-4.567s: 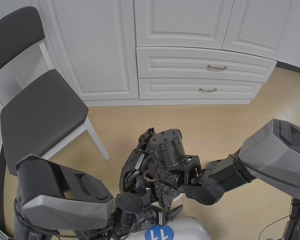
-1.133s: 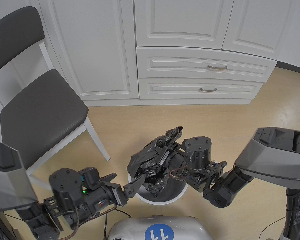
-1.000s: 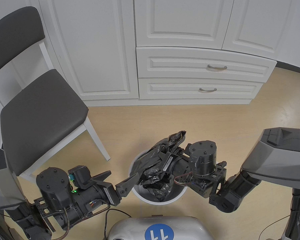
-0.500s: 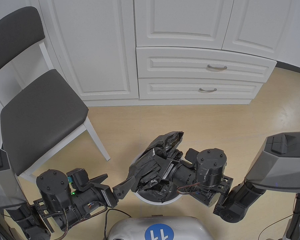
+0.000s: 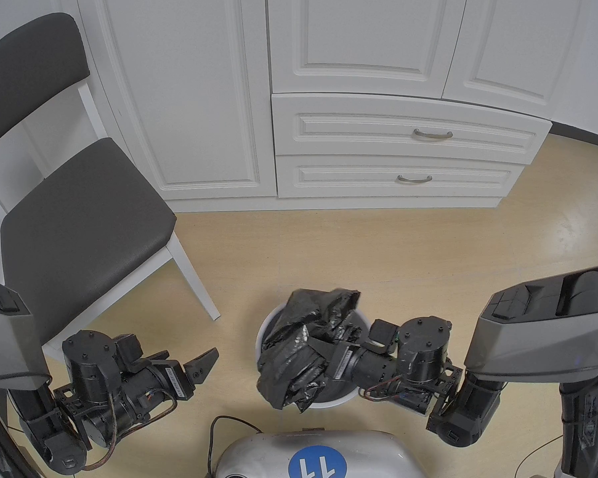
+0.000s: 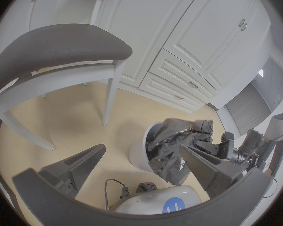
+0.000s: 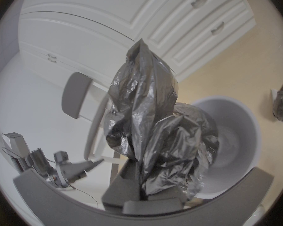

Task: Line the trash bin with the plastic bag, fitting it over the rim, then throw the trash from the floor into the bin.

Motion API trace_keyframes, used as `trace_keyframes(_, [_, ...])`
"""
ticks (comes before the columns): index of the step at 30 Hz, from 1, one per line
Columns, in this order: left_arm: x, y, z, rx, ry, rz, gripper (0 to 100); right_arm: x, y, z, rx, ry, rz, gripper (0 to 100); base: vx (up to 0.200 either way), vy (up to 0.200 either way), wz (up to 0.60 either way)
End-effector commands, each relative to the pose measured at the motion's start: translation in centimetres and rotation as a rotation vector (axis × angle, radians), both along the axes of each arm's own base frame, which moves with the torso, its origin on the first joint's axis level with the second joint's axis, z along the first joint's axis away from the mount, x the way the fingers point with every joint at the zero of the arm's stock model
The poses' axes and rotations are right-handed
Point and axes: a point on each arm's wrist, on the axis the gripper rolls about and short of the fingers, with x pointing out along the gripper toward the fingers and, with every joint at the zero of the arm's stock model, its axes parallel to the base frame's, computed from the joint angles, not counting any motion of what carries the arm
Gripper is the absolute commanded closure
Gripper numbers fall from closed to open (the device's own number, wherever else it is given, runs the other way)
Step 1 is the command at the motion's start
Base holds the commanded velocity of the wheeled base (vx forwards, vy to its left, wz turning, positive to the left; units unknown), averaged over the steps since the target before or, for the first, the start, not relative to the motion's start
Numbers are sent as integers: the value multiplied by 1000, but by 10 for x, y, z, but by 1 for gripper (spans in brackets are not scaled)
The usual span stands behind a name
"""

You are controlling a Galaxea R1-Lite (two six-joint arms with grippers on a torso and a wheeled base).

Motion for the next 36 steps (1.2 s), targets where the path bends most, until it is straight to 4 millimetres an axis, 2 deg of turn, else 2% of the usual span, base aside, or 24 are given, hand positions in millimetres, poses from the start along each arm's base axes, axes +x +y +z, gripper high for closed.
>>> trace_keyframes(1, [-4, 3, 1, 11, -1, 16, 0, 11, -35, -17, -39, 67, -41, 100, 0, 0, 0])
trace_keyframes(3, [-7, -3, 1, 24, -10, 17, 0, 13, -57, -14, -38, 94, -29, 100, 0, 0, 0])
trace_keyframes(4, [-8, -5, 1, 29, -13, 22, 0, 14, -61, -16, -40, 104, -26, 100, 0, 0, 0])
trace_keyframes(12, [-5, -17, 2, 22, -31, -17, 0, 14, -62, -36, -82, 147, -22, 100, 0, 0, 0])
trace_keyframes(14, [-9, -28, 3, 18, -45, -61, 0, 14, -57, -34, -77, 134, -22, 100, 0, 0, 0])
trace_keyframes(16, [-9, -28, 3, 18, -45, -61, 0, 14, -57, -34, -77, 134, -22, 100, 0, 0, 0])
trace_keyframes(17, [-6, -39, 5, 31, -82, -99, 0, 12, -46, -30, -72, 108, -24, 100, 0, 0, 0])
trace_keyframes(19, [-1, -46, 3, 59, -101, -122, 0, 13, -37, -26, -63, 77, -30, 100, 0, 0, 0])
trace_keyframes(22, [5, -55, -2, 112, -118, -154, 0, 9, -24, -19, -76, 17, 1, 100, 0, 0, 0])
trace_keyframes(24, [8, -57, -6, 138, -119, -163, 0, 6, -20, -22, -107, -5, 24, 100, 0, 0, 0])
trace_keyframes(25, [10, -59, -15, 172, -101, -176, 0, 3, -18, -25, -154, -38, 46, 100, 0, 0, 0])
trace_keyframes(26, [10, -59, -15, 172, -101, -176, 0, 3, -18, -25, -154, -38, 46, 0, 0, 0, 0])
trace_keyframes(28, [14, -63, -31, 218, -69, -189, 0, 0, -17, -27, -210, -79, 58, 0, 0, 0, 0])
trace_keyframes(30, [20, -68, -36, 221, -66, -189, 0, -4, -19, -24, -222, -86, 58, 0, 0, 0, 0])
trace_keyframes(36, [34, -80, -33, 212, -128, -193, 0, -19, -29, 7, -222, -156, 66, 0, 0, 0, 0])
